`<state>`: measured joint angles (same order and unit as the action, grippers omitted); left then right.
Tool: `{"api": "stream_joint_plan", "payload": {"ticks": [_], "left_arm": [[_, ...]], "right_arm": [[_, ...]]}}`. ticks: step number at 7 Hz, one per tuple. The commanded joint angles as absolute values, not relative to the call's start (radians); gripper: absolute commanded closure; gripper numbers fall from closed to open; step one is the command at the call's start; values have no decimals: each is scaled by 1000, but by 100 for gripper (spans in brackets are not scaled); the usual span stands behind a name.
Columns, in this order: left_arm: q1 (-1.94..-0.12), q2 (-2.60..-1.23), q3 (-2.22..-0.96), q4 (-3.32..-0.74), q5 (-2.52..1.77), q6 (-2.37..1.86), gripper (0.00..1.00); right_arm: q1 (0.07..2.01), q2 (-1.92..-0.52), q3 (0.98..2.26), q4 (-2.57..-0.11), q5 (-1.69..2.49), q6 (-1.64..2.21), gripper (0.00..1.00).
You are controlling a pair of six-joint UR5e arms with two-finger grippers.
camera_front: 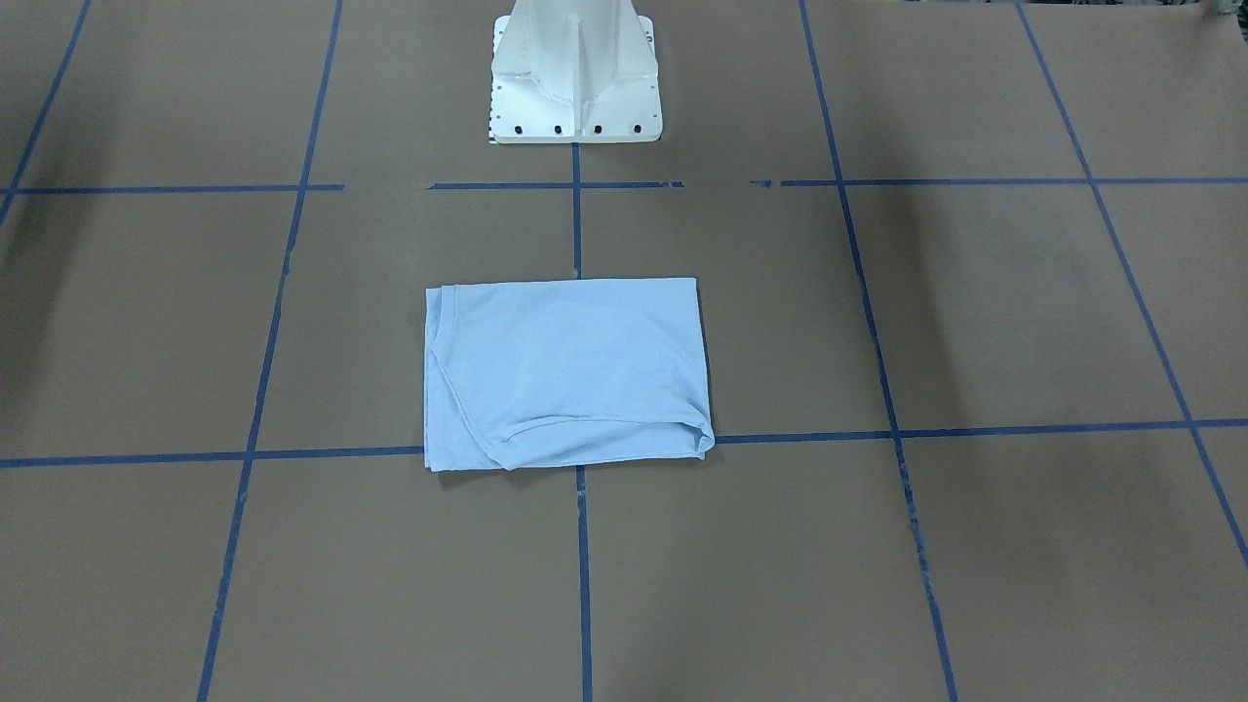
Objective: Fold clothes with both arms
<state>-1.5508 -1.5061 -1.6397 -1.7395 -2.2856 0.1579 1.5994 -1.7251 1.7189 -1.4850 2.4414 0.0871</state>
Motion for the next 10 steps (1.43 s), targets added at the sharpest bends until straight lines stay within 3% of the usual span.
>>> {"api": "stream_joint_plan", "payload": {"ticks": [1, 10], "left_arm": [[-1551, -1503, -1635, -1738, -2286, 144, 0], [-1549, -1514, -1641, -1681, -2350, -92, 0]], "right_arm": [[1600, -1724, 1721, -1485, 2442, 87, 0], [1600, -1724, 1723, -1485, 2445, 84, 0]]}}
